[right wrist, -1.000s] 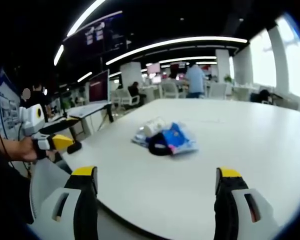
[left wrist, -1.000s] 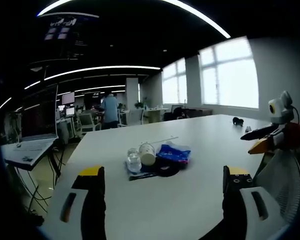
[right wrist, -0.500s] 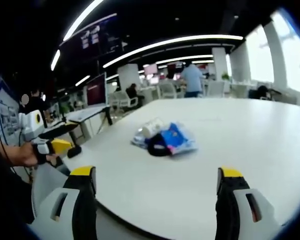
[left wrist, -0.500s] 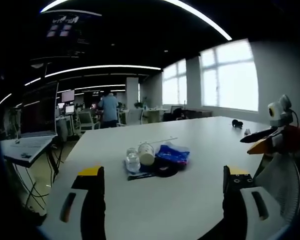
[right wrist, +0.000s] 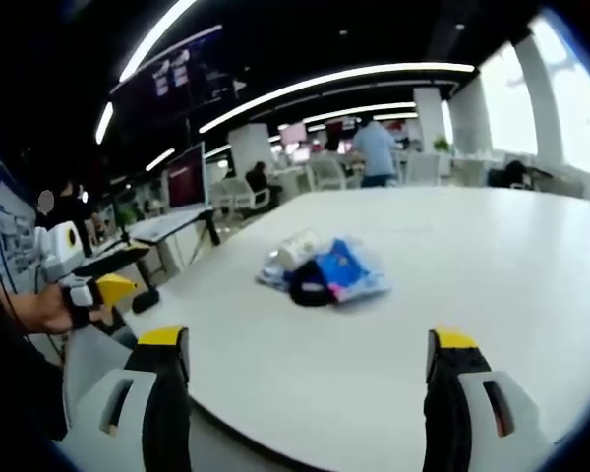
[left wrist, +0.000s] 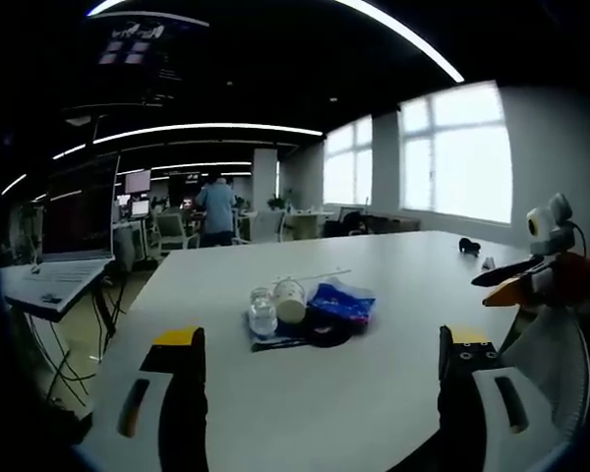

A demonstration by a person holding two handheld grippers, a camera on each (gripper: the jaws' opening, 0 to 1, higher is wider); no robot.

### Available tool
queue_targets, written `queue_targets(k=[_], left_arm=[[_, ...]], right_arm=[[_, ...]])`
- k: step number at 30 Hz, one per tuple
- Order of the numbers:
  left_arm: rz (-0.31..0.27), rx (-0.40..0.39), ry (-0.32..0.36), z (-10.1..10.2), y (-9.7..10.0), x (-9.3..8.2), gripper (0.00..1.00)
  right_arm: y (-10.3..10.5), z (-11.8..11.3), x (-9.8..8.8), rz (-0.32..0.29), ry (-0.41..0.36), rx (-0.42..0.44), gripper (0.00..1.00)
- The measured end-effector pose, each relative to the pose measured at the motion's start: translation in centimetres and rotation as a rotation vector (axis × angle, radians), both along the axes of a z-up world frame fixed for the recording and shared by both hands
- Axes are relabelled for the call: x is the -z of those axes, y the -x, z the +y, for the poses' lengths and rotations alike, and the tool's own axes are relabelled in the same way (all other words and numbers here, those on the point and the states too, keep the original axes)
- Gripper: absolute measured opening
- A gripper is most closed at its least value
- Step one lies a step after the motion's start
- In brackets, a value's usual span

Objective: Arrange the tabletop items into an orderly group along one side of the table until the central work area is clear of visible clutter.

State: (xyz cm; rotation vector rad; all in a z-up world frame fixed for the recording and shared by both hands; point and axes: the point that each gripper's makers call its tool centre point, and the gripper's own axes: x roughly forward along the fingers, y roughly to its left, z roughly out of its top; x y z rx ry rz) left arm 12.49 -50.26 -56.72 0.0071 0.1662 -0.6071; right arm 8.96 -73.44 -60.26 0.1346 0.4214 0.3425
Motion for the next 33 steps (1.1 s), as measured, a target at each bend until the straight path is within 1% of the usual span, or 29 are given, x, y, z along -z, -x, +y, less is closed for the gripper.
queue_targets(k=[5, 8, 12, 15, 20, 22, 25, 31, 33], left_arm=[[0.010, 0.004, -0.013, -0.1, 0.0, 0.2, 1.00], [0.015, -0.006, -0.002, 0.0, -0.1, 0.1, 1.00], [0.021, -0.015, 0.003, 0.2, -0.3, 0.1, 1.00], [0.028, -0.027, 0.024, 0.4, -0.6, 0.0, 1.00], [0.033, -0.040, 0.031, 0.5, -1.1, 0.0, 1.00], [0.033, -0.044, 0.027, 0.6, -1.3, 0.0, 1.00], [0.046, -0.053, 0.040, 0.6, -1.8, 0.1, 1.00], [0.044, -0.064, 0.047, 0.6, -2.7, -0.1, 1.00], [0.041, -0.063, 0.059, 0.6, -3.0, -0.2, 1.00]], right_arm=[[-0.5, 0.7, 0.2, 0.008, -0.021, -0.005, 0.99], [-0.7, 1.2, 0.4, 0.011, -0.012, -0.020, 0.99], [-1.3, 1.4, 0.0, 0.008, -0.011, -0.029, 0.98], [-2.2, 1.3, -0.5, -0.003, 0.000, -0.039, 0.98], [-3.7, 0.8, -1.4, -0.024, 0.019, -0.047, 0.98], [-4.3, 0.5, -1.5, -0.025, 0.020, -0.044, 0.98], [-4.9, 0.3, -1.5, -0.023, -0.010, -0.034, 0.98], [-5.8, 0.3, -1.1, -0.013, -0.001, -0.048, 0.97], [-6.2, 0.3, -1.1, -0.012, 0.000, -0.052, 0.97]])
